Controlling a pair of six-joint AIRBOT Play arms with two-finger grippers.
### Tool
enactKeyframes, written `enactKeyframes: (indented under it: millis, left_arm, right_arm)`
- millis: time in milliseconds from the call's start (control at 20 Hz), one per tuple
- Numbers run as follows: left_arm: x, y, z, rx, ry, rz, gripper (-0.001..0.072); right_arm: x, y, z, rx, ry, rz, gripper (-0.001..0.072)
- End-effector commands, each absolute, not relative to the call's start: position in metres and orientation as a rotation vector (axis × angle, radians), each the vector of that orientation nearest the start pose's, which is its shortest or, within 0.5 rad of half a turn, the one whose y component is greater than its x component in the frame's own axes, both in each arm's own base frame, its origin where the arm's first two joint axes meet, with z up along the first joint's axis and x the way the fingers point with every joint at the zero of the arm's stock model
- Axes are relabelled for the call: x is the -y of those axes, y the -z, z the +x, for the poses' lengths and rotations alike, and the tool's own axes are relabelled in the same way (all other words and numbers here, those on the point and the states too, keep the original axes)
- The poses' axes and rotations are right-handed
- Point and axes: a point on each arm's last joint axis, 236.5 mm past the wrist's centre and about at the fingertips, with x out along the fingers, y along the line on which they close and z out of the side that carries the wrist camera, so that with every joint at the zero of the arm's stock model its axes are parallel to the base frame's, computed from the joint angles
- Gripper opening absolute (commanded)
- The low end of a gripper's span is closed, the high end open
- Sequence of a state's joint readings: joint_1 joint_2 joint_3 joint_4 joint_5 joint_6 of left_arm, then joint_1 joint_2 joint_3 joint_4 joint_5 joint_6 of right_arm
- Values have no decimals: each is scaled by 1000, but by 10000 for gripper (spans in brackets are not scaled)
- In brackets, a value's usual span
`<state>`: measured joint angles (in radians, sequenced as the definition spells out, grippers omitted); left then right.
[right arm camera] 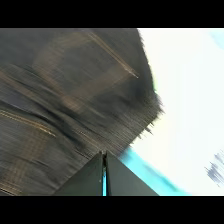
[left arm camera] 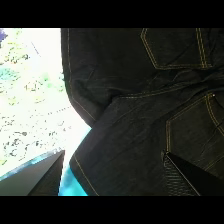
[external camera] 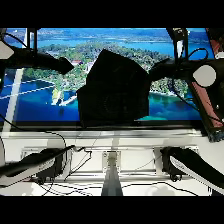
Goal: Fold the clothes and pants, and hang the long-sleeved shirts on hangers.
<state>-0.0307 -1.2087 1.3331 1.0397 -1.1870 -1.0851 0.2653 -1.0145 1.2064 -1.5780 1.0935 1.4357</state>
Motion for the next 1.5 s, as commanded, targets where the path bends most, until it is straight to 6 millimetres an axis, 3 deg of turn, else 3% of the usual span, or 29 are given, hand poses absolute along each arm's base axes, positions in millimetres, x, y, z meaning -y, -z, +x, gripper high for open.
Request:
enactKeyframes:
  millis: [0, 100, 200, 250, 300, 350, 400, 450, 500, 600, 800, 1000, 1100, 1200, 1250, 1350, 1450]
  left_arm:
    - [125, -131, 402, -915, 604, -1, 716]
    - [131, -134, 401, -926, 601, -70, 716]
    - [130, -134, 400, -931, 595, -78, 716]
    - [130, -133, 400, -935, 597, -77, 715]
    - [129, -132, 400, -938, 593, -73, 705]
    - [126, -130, 400, -942, 582, -58, 702]
    - [122, -128, 400, -955, 559, -62, 665]
    - [117, -125, 400, -969, 539, -57, 556]
    - [113, -121, 397, -987, 531, -37, 512]
    - [100, -105, 385, -1063, 510, 12, 509]
    - [61, -51, 349, -1252, 435, -40, 508]
    - [21, 12, 289, -1422, 324, -205, 509]
    - [24, 41, 254, -1504, 322, -297, 508]
    - [41, 69, 227, -1567, 335, -410, 508]
    - [54, 80, 217, -1577, 348, -464, 509]
    - [76, 99, 199, -1578, 383, -559, 509]
    - [93, 111, 182, -1581, 409, -631, 509]
  right_arm:
    - [-6, -79, 343, -1165, -126, -338, 36]
    - [4, -22, 299, -1365, -207, -190, 36]
    - [-23, 25, 260, -1458, -346, 72, 37]
    - [-41, 40, 251, -1460, -370, 224, 54]
    - [-54, 53, 249, -1441, -370, 339, 211]
    - [-65, 64, 250, -1412, -359, 427, 497]
    - [-74, 72, 252, -1384, -344, 490, 559]
    - [-80, 79, 254, -1376, -332, 532, 559]
    - [-85, 86, 254, -1389, -322, 577, 559]
    - [-100, 97, 256, -1428, -323, 683, 560]
    - [-117, 117, 259, -1498, -307, 869, 560]
    - [-116, 124, 260, -1491, -344, 818, 538]
    - [-116, 124, 259, -1482, -373, 785, 523]
    - [-116, 124, 260, -1480, -371, 784, 279]
    - [-115, 125, 261, -1477, -368, 782, 227]
    - [-115, 125, 261, -1475, -365, 781, 41]
    - [-114, 125, 262, -1467, -372, 767, 38]
